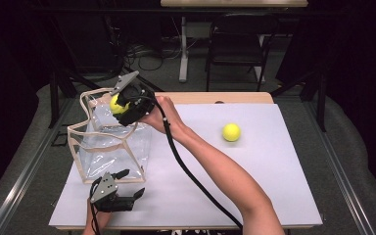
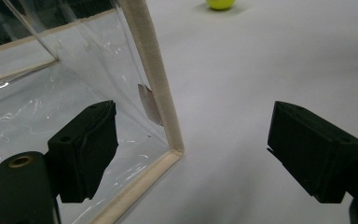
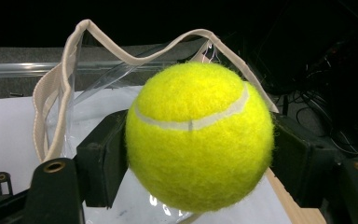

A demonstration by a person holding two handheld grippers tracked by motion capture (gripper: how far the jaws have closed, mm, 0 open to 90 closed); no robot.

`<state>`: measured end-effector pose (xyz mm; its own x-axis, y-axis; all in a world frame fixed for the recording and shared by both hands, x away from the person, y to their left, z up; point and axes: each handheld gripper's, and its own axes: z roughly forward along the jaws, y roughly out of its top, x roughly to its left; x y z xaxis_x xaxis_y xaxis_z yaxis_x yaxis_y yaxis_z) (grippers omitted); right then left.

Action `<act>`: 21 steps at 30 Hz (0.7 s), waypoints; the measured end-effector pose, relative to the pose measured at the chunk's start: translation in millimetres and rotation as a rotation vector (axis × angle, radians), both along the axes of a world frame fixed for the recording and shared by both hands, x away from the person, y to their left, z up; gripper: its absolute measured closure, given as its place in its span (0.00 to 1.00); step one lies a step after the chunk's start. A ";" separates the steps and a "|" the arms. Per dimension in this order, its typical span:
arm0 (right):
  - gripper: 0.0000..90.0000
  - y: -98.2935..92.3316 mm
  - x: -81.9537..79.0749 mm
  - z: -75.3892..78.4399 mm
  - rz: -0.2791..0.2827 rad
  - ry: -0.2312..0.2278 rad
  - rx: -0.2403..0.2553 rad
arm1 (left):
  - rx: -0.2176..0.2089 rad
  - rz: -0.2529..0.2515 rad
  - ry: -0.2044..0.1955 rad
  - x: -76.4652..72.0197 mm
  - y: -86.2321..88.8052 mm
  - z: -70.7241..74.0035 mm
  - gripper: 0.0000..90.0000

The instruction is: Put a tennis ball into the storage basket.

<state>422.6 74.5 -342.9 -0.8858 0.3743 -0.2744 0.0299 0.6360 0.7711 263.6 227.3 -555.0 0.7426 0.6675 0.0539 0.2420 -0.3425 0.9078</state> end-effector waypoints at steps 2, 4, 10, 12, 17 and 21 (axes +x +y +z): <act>0.29 1.8 0.1 -1.3 -0.001 0.003 -0.007 | 0.000 0.001 -0.001 0.1 0.1 0.0 0.18; 0.29 3.8 0.3 -2.8 0.002 0.005 -0.014 | -0.001 0.001 0.000 0.1 0.0 0.0 0.18; 0.29 8.9 1.3 -7.2 0.005 0.020 -0.029 | 0.000 0.001 -0.002 0.2 0.2 0.1 0.18; 0.29 10.5 1.8 -8.6 0.005 0.027 -0.034 | -0.002 0.002 0.000 0.2 0.0 0.0 0.18; 0.29 14.5 3.6 -13.8 0.009 0.046 -0.056 | -0.003 0.001 0.002 0.3 0.0 -0.1 0.18; 0.29 17.3 4.7 -17.8 0.012 0.062 -0.069 | -0.003 -0.001 0.001 0.2 0.1 0.0 0.18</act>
